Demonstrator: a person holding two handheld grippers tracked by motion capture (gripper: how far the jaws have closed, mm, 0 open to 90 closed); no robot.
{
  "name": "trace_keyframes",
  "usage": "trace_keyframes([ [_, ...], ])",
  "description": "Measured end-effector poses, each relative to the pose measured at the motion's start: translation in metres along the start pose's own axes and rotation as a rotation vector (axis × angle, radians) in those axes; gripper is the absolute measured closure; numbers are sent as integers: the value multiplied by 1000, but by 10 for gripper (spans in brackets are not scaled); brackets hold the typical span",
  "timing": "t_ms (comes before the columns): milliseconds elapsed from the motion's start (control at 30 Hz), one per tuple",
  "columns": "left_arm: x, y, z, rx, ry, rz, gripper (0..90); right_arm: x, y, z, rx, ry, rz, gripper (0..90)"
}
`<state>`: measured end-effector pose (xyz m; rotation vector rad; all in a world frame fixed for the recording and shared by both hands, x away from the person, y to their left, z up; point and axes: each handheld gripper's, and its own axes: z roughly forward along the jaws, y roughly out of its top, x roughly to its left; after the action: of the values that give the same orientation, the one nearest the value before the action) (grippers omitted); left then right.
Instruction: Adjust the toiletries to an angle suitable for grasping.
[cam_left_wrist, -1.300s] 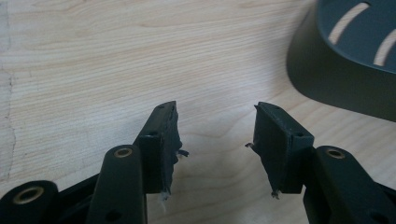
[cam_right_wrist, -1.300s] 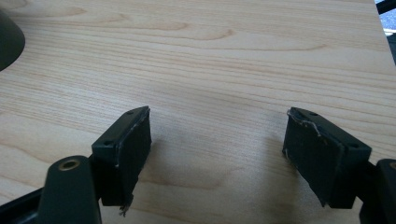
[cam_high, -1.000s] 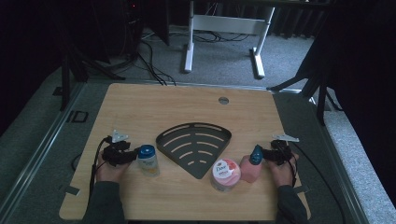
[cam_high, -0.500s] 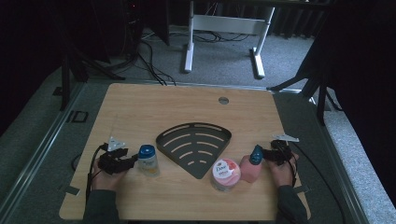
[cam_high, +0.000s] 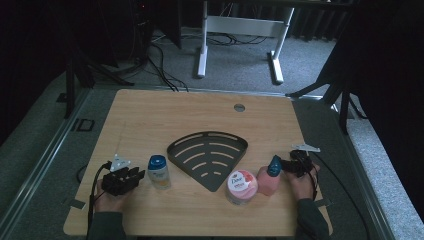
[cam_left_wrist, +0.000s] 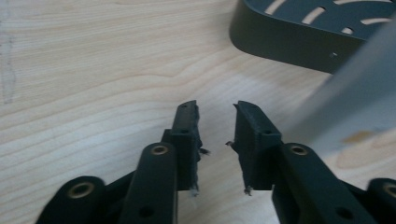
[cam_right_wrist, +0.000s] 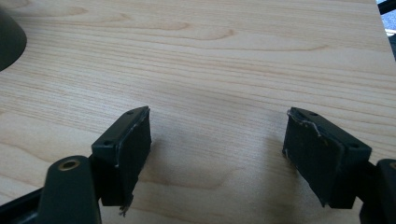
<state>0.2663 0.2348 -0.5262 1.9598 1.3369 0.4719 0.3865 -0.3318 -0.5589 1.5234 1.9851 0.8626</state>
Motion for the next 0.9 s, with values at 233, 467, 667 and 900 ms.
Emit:
trace_keyframes([
  [233, -10, -6, -4, 26, -38, 20, 892, 0, 0, 0, 0, 0, 1, 228],
  [467, -24, -13, -9, 33, -64, 51, 896, 0, 0, 0, 0, 0, 1, 228],
  [667, -36, -17, -11, 31, -79, 72, 897, 0, 0, 0, 0, 0, 1, 228],
  [900, -48, -19, -5, 42, -92, 97, 897, 0, 0, 0, 0, 0, 1, 228],
])
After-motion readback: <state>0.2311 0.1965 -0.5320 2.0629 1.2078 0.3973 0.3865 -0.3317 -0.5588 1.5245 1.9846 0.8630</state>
